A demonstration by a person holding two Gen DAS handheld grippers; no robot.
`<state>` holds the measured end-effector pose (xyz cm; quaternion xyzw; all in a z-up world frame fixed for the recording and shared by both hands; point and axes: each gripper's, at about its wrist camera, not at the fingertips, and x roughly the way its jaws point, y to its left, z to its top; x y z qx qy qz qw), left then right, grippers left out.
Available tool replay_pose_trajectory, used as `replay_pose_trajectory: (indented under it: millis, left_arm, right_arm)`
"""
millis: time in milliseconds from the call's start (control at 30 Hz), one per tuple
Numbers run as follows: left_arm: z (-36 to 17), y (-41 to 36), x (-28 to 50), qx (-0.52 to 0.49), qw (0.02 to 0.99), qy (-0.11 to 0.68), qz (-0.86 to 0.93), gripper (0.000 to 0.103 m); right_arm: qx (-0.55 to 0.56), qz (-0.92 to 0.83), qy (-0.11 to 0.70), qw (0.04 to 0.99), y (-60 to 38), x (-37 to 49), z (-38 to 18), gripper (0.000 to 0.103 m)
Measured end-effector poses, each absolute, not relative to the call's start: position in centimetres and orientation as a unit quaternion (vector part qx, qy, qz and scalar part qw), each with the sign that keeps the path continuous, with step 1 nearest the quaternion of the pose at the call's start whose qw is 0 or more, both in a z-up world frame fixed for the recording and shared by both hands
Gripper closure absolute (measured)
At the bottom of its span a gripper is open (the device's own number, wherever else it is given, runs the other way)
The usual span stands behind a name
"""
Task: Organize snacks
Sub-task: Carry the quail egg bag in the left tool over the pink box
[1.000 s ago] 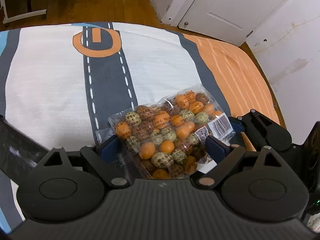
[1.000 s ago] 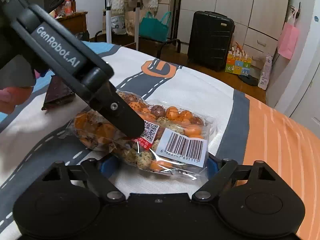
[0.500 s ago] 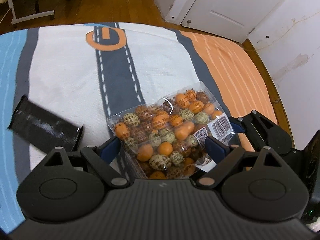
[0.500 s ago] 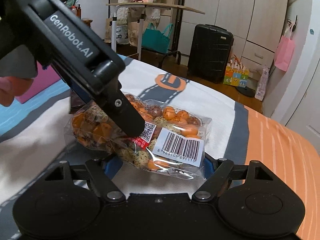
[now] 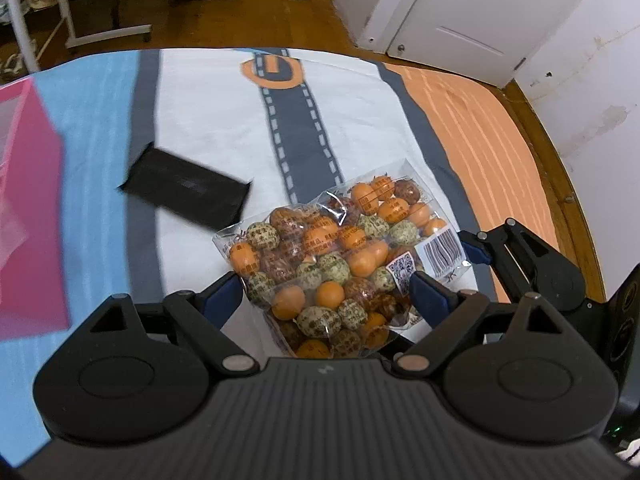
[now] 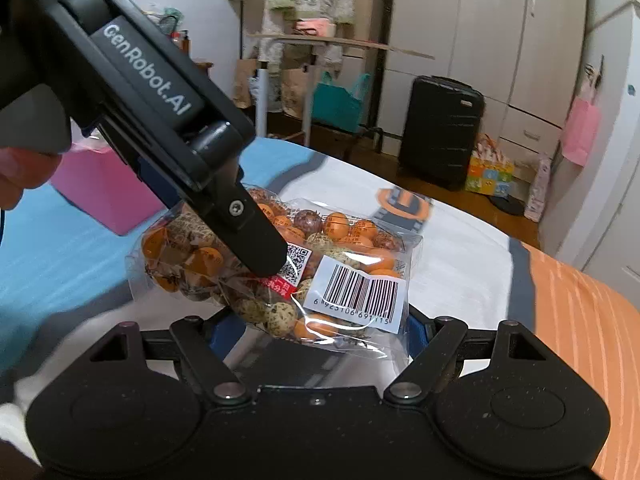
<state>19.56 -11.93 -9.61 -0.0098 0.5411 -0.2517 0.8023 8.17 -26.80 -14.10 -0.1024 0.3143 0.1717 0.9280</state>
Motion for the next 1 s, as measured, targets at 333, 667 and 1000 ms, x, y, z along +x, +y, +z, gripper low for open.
replay_pose_trajectory:
  millis: [333,667,1000]
  left_arm:
    - [-5.6,-4.6,15.3,-0.029,0.823,0.524,-0.218,0.013]
    - [-0.2,5.1,14.5,-0.061,0.859,0.479,-0.166,0.013]
    - [2.0,16.3,18.6,-0.067,0.879,0.455,-0.123,0.013]
  right_arm:
    - [-0.118,0.211,0.318,0.917,-20.7,6.5,-10.2,0.02]
    - [-0.144,0.267,0.281,0.911,-12.9,8.8,-5.7,0.02]
    - [-0.183,0.314,0.235,0.901,-2.1,15.1,-3.6,0.02]
